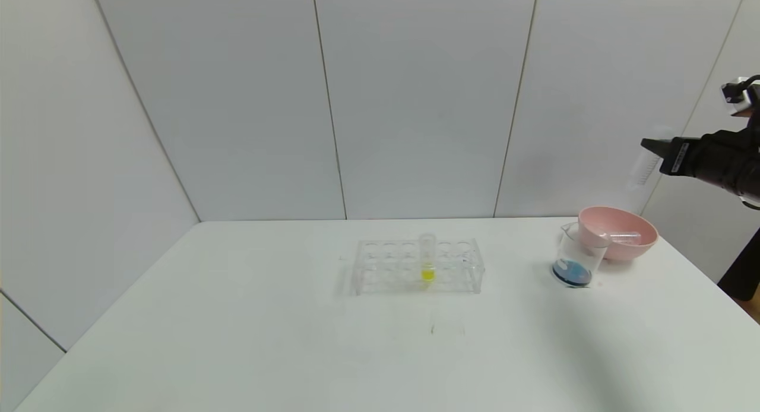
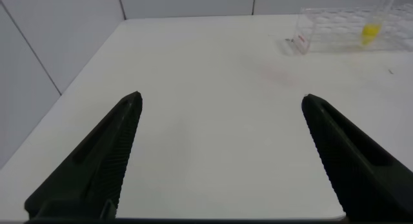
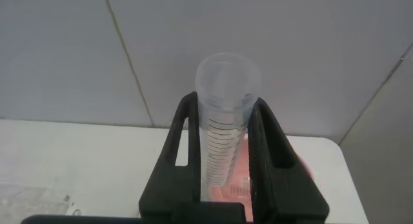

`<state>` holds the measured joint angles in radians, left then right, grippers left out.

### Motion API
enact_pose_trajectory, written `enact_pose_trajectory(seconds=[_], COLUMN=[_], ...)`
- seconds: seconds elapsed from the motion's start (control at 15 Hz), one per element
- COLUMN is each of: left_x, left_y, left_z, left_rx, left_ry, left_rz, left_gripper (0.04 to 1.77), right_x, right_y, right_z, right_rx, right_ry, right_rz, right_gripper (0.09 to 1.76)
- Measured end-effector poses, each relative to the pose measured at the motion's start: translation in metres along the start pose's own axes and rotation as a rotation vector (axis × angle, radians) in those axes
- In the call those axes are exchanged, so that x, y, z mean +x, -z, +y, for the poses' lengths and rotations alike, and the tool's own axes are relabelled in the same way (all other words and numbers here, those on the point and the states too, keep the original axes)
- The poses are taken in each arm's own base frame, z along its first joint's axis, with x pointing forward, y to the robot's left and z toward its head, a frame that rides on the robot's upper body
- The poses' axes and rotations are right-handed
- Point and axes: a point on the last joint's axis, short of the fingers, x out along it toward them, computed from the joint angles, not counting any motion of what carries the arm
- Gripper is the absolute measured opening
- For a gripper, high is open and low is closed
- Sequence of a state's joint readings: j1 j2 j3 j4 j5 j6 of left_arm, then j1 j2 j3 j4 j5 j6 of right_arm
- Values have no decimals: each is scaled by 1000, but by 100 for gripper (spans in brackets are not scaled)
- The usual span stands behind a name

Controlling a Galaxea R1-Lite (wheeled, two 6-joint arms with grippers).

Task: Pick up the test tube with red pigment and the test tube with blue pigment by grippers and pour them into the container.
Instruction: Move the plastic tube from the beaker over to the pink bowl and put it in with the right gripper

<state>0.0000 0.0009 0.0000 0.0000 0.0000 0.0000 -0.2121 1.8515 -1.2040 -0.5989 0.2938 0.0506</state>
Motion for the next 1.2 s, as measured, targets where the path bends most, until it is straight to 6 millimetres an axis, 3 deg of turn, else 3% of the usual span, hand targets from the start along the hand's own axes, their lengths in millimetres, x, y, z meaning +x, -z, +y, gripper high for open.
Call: enact_pose_trajectory(seconds=[0.6,1.0,1.2], left_x=[0,0,0], left_y=[0,0,0], left_z=[0,0,0], left_rx=[0,0,0], left_ry=[0,0,0], left_rz=[0,0,0], left_gripper=[176,176,176], right_x=[55,61,61], right_y=[71,95,97], right_z=[-36,-44,-48], right_rx=[-99,-83,-78], right_ry=[44,51,56], right_rz=[46,106,112], right_gripper=[49,49,88])
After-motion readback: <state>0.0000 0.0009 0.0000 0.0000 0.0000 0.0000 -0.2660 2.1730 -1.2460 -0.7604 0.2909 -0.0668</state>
